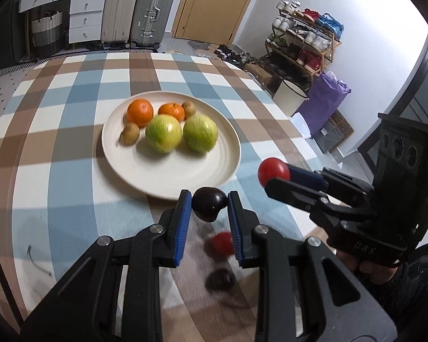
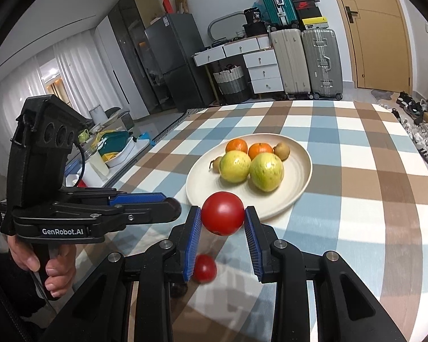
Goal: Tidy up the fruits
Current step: 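Carry the plum and tomato onto the plate and lower them, then open both tools and withdraw them from the plate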
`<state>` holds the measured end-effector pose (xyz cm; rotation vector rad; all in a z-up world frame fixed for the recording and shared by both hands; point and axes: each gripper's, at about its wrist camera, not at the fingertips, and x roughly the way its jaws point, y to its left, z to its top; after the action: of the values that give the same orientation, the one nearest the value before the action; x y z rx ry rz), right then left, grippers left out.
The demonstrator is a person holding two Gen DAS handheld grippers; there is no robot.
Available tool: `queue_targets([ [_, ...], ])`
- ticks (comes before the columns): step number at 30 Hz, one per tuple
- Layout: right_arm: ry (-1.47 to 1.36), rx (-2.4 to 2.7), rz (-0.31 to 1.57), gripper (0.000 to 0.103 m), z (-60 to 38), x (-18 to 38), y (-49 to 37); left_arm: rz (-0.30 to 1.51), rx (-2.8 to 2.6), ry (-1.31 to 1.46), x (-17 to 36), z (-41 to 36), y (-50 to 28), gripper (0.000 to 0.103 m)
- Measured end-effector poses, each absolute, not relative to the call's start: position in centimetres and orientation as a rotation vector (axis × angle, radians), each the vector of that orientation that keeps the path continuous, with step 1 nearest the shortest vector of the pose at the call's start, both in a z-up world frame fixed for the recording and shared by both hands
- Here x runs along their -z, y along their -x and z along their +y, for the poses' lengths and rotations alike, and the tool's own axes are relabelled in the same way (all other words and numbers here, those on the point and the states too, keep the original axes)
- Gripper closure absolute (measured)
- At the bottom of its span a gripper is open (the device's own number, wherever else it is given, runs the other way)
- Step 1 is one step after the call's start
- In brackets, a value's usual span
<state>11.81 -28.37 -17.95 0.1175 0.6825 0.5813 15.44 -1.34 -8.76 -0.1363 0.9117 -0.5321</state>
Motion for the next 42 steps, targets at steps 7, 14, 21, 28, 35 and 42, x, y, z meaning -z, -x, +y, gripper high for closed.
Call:
queue_targets([
  [7,-0.116,-0.561,0.688,0.072,-28.5,17.9,-14.4,0.921,0.527,0.132,9.1,-2.5,-19.1,0.080],
  [14,-0.089,-0.552,0.715,0.072,-28.3,18.4,-17.1,0.963,0.534,0.131,10.5,-3.7,-21.9,0.080],
  [21,-0.055,-0.548,0.755,0.072,-27.6,19.7,-18.9,0.994,0.524,0.129,12.0,-3.7,-23.3,0.080],
  [28,-0.055,-0.562,0.774,0.072,-27.5,20.5,-19.3,1.006,0.526,0.133,12.7,-3.8,-23.7,0.080],
  [35,-0.054,-0.562,0.727,0.054,-27.7,19.8,-18.7,0.992,0.516,0.134,12.1,-3.6,-23.4,0.079],
  [42,-0.057,-0.556,0.695,0.054,-28.0,18.8,-17.9,0.983,0.503,0.126,11.6,-3.2,-22.6,0.079],
])
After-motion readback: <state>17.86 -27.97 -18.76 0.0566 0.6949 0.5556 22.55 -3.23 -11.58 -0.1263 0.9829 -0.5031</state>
